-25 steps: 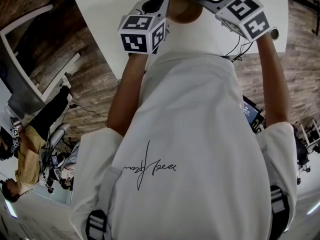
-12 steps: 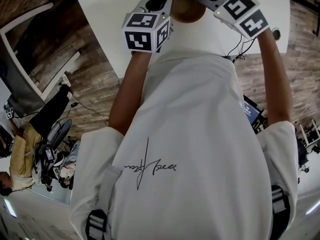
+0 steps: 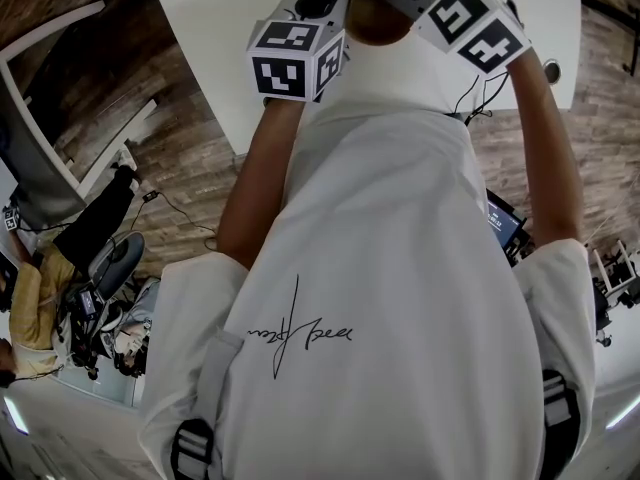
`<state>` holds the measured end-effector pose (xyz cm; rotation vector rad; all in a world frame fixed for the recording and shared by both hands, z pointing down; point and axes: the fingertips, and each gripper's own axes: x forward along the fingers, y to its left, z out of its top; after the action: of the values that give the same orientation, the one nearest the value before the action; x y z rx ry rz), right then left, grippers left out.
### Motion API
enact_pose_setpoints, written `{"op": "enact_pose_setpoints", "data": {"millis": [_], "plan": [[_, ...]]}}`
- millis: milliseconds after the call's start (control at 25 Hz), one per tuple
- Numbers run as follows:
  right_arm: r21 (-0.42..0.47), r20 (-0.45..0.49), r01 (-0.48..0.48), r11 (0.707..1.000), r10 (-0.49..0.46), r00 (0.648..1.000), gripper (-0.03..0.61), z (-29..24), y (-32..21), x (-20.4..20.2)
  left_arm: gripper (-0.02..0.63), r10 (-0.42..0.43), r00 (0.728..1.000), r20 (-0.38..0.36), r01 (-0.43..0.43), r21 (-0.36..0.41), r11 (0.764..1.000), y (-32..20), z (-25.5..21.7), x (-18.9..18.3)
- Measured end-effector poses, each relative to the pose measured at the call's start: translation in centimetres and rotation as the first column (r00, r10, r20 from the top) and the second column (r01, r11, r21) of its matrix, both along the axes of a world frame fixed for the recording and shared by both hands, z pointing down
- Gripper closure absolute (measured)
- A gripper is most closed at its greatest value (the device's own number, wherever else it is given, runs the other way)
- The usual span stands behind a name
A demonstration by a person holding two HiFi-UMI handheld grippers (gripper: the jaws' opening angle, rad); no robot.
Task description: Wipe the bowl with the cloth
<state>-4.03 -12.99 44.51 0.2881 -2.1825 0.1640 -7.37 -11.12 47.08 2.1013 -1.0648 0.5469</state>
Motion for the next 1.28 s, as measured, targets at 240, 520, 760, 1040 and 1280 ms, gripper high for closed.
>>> {"op": "enact_pose_setpoints", "data": {"millis": [240, 520, 760, 1040, 1280], "plan": [[0.016, 0.002, 0.012, 1.000, -0.012, 1.000, 0.397, -0.2, 0.1, -0.6, 0.600, 0.007, 1.000, -0.003, -0.007, 0.007, 1.000, 0.1, -0.2, 0.1], [0.035, -0.006, 0.015, 0.999, -0.015, 1.000, 0.397, -0.1, 0.1, -0.8, 0.600, 0.004, 1.000, -0.006, -0.004, 0.011, 1.000, 0.0, -0.2, 0.0], [0.011, 0.011, -0.050, 0.999, 0.050, 0.999, 0.397, -0.1, -0.4, -0.2, 0.600, 0.002, 1.000, -0.007, -0.002, 0.015, 1.000, 0.0, -0.1, -0.1], [-0.009, 0.011, -0.089, 0.996, 0.089, 0.996, 0.397, -0.1, -0.3, 0.9, 0.598, 0.001, 1.000, 0.003, -0.001, 0.021, 1.000, 0.1, 0.0, 0.1], [-0.026, 0.011, -0.128, 0.991, 0.128, 0.992, 0.397, 0.0, -0.2, 1.6, 0.598, -0.009, 1.000, 0.008, 0.009, 0.023, 1.000, 0.1, 0.0, 0.0]]}}
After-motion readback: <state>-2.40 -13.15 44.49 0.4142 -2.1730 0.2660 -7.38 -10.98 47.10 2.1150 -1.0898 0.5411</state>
